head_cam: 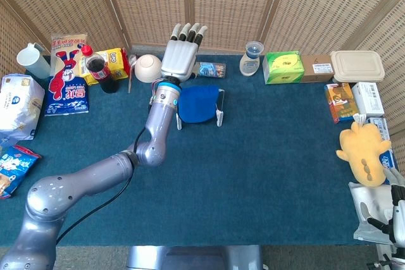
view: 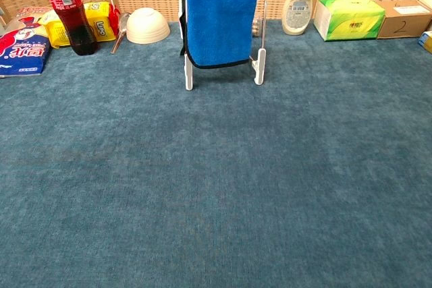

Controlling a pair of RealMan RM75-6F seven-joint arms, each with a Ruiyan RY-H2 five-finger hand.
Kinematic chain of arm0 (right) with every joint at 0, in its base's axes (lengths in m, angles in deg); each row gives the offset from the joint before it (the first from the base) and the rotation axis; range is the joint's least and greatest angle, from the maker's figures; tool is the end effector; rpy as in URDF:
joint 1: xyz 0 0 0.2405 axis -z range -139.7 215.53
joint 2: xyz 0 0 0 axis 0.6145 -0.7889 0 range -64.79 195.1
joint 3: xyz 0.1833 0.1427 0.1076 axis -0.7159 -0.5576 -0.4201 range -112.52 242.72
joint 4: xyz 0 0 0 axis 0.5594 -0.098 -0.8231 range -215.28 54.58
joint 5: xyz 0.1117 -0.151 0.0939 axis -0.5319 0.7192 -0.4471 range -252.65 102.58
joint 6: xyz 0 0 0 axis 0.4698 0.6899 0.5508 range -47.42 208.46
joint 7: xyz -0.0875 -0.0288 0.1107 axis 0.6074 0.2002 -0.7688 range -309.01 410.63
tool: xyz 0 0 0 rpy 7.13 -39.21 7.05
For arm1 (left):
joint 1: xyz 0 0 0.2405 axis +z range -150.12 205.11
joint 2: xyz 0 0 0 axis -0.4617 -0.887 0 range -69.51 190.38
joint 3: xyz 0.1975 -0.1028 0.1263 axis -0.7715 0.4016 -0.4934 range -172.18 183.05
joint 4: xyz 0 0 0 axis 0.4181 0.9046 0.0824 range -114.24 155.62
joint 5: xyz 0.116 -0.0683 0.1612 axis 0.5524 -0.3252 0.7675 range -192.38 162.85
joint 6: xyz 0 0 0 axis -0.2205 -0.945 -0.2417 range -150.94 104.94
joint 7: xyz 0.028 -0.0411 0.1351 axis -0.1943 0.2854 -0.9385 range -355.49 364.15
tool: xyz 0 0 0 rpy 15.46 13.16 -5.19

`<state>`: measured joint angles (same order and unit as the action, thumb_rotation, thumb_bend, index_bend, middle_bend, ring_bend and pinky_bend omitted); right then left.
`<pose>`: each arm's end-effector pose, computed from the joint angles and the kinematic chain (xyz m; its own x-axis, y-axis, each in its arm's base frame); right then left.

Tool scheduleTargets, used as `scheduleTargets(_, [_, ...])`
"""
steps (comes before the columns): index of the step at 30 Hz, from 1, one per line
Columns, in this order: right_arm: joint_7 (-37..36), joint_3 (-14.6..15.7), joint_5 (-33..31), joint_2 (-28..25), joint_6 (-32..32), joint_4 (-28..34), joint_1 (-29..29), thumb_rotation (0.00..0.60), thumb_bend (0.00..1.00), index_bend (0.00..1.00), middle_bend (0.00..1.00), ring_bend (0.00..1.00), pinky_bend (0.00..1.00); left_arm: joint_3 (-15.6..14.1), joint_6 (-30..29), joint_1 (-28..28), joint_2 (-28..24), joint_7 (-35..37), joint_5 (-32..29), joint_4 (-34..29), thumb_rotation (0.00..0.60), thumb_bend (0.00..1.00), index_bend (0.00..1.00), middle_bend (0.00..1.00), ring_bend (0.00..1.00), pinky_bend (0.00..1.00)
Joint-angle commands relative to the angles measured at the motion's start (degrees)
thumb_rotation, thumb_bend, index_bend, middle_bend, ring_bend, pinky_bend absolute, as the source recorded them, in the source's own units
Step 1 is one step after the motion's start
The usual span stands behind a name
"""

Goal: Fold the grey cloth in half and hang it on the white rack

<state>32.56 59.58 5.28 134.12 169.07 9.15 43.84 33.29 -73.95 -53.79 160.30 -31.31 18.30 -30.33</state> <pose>-0.3496 -0.1264 0.1561 0.0672 0.1141 0.9912 -0.9703 0.2389 0.0383 0.0600 0.5036 0.0276 0.4363 -0.0948 0.8948 0.8585 -0.2542 -0.4455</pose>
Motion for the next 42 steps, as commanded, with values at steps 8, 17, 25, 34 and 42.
scheduleTargets(8, [-0.1, -0.3, 0.6, -0.2, 0.1, 0.0, -0.5, 0.600, 0.31, 0.00, 0.06, 0.00, 0.00, -1.1, -8.2, 11.6, -10.5, 8.4, 6.8, -21.5, 0.600, 0.04, 0.04, 0.00, 0.00, 0.00])
scheduleTargets(17, [2.1, -1.4, 1.7, -1.6, -0.4, 1.8, -2.2, 0.600, 0.31, 0.00, 0.05, 0.00, 0.00, -7.7, -18.5, 27.2, -23.1, 15.3, 16.4, -44.5, 0.600, 0.04, 0.08, 0.01, 0.00, 0.00])
scheduleTargets(25, [6.6, -2.1, 2.5, -3.2, -1.5, 4.6, -4.4, 0.600, 0.31, 0.00, 0.05, 0.00, 0.00, -16.4, -26.5, 40.2, -31.1, 20.5, 27.0, -55.2, 0.600, 0.04, 0.14, 0.03, 0.00, 0.00])
scheduleTargets(34, [11.8, -2.1, 3.0, -4.4, -3.8, 7.5, -6.7, 0.600, 0.31, 0.00, 0.03, 0.00, 0.00, -27.2, -35.2, 54.5, -37.9, 26.5, 38.2, -59.6, 0.600, 0.04, 0.11, 0.03, 0.00, 0.00])
scheduleTargets(42, [17.5, -2.1, 4.0, -4.0, -4.2, 8.4, -8.6, 0.600, 0.31, 0.03, 0.03, 0.00, 0.00, -35.8, -43.7, 68.2, -40.6, 32.2, 45.7, -56.5, 0.600, 0.04, 0.13, 0.04, 0.00, 0.00])
